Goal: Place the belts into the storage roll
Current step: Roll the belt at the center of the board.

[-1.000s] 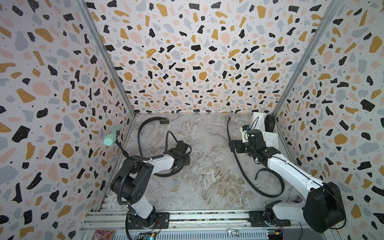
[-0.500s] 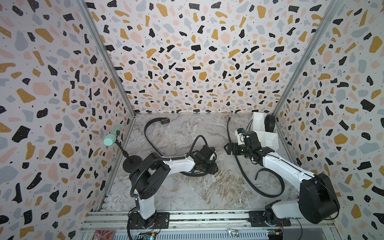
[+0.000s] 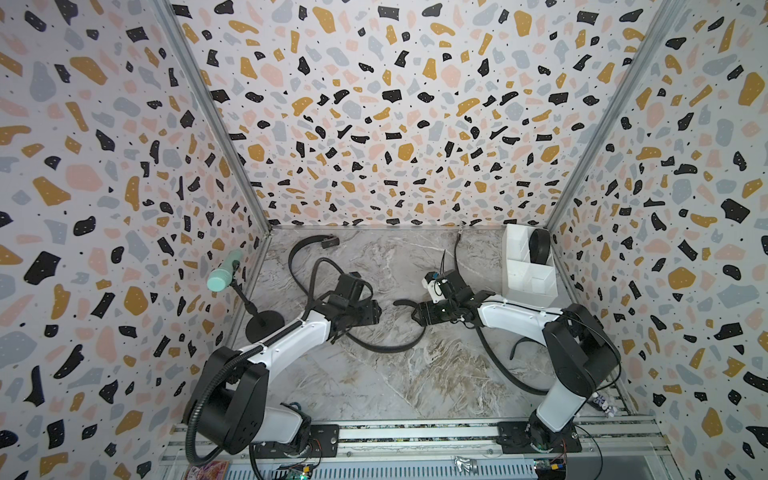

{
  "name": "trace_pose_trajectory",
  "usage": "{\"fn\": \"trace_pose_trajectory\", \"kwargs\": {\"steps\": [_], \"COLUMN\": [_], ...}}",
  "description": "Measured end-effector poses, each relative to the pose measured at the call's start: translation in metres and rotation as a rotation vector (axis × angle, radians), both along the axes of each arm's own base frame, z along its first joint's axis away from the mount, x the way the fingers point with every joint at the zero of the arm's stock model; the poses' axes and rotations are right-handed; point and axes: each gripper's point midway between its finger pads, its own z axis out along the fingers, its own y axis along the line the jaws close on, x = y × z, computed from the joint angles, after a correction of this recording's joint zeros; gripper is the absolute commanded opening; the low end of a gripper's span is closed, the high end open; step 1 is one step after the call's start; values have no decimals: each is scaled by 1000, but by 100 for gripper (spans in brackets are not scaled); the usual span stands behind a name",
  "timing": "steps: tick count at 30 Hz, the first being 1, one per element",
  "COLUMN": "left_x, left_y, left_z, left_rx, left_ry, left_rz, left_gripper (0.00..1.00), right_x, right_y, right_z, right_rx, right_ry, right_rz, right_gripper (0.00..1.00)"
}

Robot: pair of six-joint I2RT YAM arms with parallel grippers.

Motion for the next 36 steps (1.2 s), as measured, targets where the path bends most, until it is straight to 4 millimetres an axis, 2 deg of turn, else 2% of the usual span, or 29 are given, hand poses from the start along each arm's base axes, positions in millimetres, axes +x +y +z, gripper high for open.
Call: {"fn": "trace_pose_trajectory", "kwargs": {"steps": [4, 7, 10, 12, 15, 17, 24, 29, 31, 32, 34, 36], "left_x": [15, 23, 25, 25, 30, 40, 82, 90, 89, 88, 86, 85], "left_y": [61, 102, 134, 146, 153, 154, 153, 152, 153, 153, 153, 151], "left_z": [-2, -9, -24, -36, -51, -56, -47, -46, -53, -56, -63, -69], "left_rx": [64, 97, 133, 149, 167, 171, 150, 142, 147, 150, 152, 148], "left_ry": [3, 18, 57, 88, 122, 121, 33, 7, 24, 32, 52, 63], "left_rz": [177, 288, 367, 395, 411, 415, 426, 425, 427, 427, 430, 426], "left_gripper": [72, 72, 72, 72, 73, 73, 76, 75, 69, 61, 35, 19], "right_x": [1, 0, -5, -6, -12, -19, -44, -62, -66, -67, -70, -72], "right_y": [11, 9, 0, -4, -12, -20, -41, -53, -56, -57, -60, -61], "right_z": [-16, -30, -40, -40, -39, -39, -42, -44, -44, -44, -44, -43], "right_rx": [-66, -125, -184, -200, -218, -233, -274, -287, -289, -289, -293, -294], "right_ry": [11, 31, 49, 47, 46, 53, 90, 115, 122, 124, 129, 131], "right_rz": [7, 2, -6, -14, -21, -23, -20, -23, -28, -30, -31, -30], "right_gripper": [52, 38, 25, 18, 11, 8, 7, 7, 7, 7, 7, 7]}}
